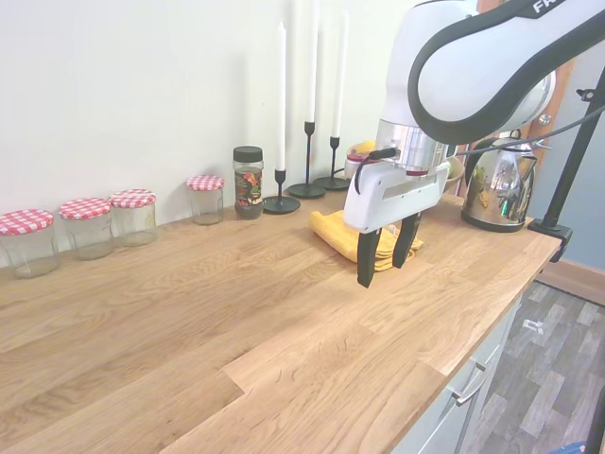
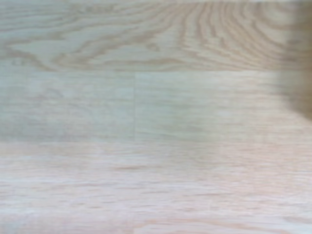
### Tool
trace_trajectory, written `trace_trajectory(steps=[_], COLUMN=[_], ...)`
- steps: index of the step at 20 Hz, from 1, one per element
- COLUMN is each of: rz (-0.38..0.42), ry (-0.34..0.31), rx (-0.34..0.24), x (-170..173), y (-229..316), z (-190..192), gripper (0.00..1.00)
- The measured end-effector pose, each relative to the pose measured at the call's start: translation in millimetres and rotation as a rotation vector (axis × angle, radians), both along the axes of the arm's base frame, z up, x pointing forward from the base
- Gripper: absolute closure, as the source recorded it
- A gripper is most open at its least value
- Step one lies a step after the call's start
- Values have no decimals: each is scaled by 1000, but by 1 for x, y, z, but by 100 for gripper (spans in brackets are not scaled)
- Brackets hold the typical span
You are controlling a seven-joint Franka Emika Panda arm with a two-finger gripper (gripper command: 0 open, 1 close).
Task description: Wipe the counter
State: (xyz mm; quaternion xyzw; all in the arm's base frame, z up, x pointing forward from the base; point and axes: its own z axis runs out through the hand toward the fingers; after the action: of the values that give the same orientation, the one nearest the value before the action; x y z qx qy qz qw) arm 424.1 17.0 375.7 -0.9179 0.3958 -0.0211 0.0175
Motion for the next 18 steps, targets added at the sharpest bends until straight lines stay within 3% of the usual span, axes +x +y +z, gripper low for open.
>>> trace_trajectory(steps=[7,18], rz=[-21,-85], ry=[-23,-83], rx=[-9,7], x=[7,54], y=[-10,-96], z=[-1,14], gripper=[0,0])
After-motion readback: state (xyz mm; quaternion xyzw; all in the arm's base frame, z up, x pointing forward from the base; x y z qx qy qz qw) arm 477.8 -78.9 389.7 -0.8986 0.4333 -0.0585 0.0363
